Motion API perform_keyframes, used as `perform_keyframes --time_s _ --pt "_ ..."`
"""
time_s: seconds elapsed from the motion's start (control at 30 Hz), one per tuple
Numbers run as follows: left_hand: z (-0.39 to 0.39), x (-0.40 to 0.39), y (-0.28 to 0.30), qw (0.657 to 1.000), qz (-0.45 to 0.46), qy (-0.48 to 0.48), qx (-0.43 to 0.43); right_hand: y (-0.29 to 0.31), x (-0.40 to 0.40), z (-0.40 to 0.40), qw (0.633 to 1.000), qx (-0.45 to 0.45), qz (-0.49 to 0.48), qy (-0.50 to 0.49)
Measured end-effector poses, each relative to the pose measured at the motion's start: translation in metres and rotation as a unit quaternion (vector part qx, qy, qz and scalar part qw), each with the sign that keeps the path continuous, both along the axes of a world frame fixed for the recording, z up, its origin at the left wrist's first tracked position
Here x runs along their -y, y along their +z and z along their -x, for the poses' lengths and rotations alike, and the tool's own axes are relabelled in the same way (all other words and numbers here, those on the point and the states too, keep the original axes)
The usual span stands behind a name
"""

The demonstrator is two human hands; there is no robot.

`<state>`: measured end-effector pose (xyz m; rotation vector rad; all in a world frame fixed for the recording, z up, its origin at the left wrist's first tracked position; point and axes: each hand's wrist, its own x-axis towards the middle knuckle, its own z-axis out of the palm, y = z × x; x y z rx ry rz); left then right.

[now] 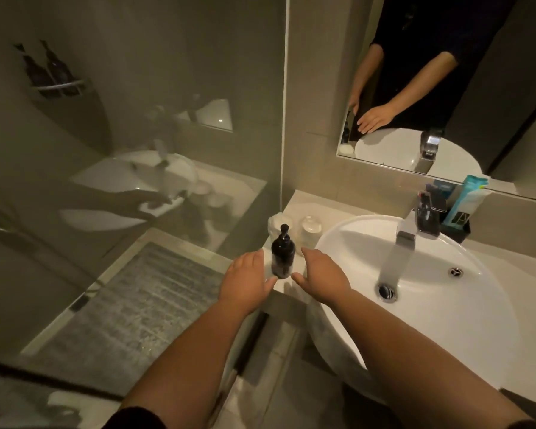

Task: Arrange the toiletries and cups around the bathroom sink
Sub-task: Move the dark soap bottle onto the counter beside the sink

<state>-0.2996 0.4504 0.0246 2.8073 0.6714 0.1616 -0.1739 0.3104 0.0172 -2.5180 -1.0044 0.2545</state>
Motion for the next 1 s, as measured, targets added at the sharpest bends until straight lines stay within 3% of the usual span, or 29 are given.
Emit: perform_keyframes --time_s 0.17,0.43,0.7,1.0 --pt "-0.035 -0.02 -0.008 0.995 0.095 0.007 -0.019 -0.008 -0.024 -0.018 0.998 -0.052 -0.008 -0.02" --pt "-0.07 -0.038 -0.033 0.984 0.169 0.011 -0.05 -0.026 -0.049 -0.048 0.994 -0.109 -0.007 0.023" --pt "-0.072 -0.028 -0.042 0.975 0.218 0.037 0.017 -0.029 -0.048 -0.052 0.993 -0.111 -0.027 0.024" --pt "-0.067 -0.02 0.014 0.973 0.22 0.008 0.072 0.043 -0.031 -0.04 0.995 -0.069 -0.063 0.02"
